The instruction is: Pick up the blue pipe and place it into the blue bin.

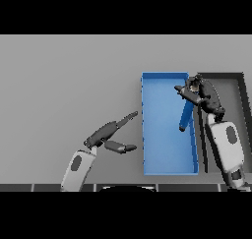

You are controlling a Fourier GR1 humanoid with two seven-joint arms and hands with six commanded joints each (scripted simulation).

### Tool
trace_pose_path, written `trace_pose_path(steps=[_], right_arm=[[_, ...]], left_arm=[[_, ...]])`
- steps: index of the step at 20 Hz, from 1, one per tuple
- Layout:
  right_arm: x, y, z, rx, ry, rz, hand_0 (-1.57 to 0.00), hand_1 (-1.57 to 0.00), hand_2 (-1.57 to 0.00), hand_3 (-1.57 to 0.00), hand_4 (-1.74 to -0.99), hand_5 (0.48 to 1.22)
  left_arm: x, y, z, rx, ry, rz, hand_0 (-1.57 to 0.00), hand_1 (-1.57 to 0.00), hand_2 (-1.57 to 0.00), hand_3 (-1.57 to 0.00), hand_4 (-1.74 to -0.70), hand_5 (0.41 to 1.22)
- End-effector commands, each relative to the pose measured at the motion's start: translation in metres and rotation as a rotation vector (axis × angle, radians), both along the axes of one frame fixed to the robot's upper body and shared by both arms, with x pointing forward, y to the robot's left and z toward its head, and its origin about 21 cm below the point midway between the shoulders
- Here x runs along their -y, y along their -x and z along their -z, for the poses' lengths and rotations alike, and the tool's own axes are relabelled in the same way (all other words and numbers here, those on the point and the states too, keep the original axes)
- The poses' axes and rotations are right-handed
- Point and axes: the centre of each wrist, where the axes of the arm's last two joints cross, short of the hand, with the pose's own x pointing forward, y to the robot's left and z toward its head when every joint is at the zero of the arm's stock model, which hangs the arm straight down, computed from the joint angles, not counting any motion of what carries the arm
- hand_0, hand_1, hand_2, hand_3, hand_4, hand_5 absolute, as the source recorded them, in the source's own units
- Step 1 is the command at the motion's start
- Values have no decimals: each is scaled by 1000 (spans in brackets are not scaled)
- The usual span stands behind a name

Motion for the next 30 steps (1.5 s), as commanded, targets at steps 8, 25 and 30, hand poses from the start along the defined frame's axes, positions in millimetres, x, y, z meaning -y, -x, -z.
trace_pose_path(steps=[8,25,30], right_arm=[[-4,6,29,-305,151,123,-750,-684,-685,-403,-1413,1221],[-14,9,37,-400,507,-121,-16,-14,-14,-8,-1030,682],[-14,6,37,-399,505,-143,-6,-5,-5,-3,-1022,658]], left_arm=[[0,-1,-1,-5,-14,-6,1,1,1,1,-878,425],[-1,2,-1,8,-10,-7,1,1,1,1,-888,429],[3,3,0,6,-8,0,1,1,1,1,-885,431]])
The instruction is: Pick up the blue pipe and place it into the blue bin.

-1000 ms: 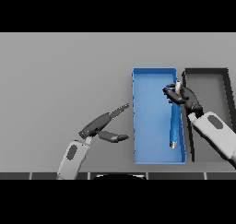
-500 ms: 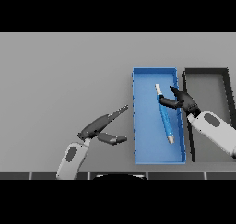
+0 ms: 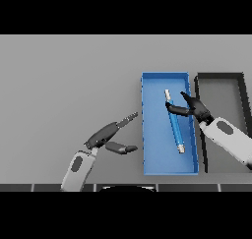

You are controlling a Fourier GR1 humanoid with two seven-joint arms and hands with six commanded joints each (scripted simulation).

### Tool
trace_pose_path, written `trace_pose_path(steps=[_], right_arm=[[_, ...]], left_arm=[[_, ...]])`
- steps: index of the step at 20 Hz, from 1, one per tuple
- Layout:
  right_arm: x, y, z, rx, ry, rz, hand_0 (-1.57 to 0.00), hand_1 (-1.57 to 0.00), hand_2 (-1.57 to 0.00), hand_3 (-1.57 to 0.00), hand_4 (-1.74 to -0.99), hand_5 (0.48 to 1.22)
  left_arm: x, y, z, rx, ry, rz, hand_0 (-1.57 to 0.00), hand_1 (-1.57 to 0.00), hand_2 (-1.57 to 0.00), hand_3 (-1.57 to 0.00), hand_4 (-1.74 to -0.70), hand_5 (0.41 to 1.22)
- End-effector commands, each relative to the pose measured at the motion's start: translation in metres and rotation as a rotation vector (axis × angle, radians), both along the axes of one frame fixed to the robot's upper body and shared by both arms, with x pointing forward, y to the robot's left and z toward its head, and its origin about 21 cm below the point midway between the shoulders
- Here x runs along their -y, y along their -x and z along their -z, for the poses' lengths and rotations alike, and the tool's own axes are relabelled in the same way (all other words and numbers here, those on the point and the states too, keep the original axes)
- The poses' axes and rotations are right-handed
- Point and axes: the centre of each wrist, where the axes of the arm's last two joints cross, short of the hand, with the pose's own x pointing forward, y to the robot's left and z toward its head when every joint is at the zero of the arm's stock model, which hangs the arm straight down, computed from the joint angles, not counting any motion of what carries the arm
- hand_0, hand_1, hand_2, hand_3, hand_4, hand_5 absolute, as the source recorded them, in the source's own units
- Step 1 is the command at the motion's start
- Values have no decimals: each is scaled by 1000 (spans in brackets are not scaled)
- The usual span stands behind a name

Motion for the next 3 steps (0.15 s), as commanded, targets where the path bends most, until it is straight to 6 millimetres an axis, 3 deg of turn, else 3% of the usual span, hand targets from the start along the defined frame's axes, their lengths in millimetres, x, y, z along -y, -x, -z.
trace_pose_path(steps=[1,3], right_arm=[[0,1,0,0,12,-6,-6,-5,-5,-3,-1022,655],[-4,0,0,1,5,-11,-6,-5,-5,-3,-1022,643]], left_arm=[[0,2,1,3,0,1,1,1,1,1,-885,431],[0,4,1,-3,-5,-10,1,1,1,1,-885,431]])
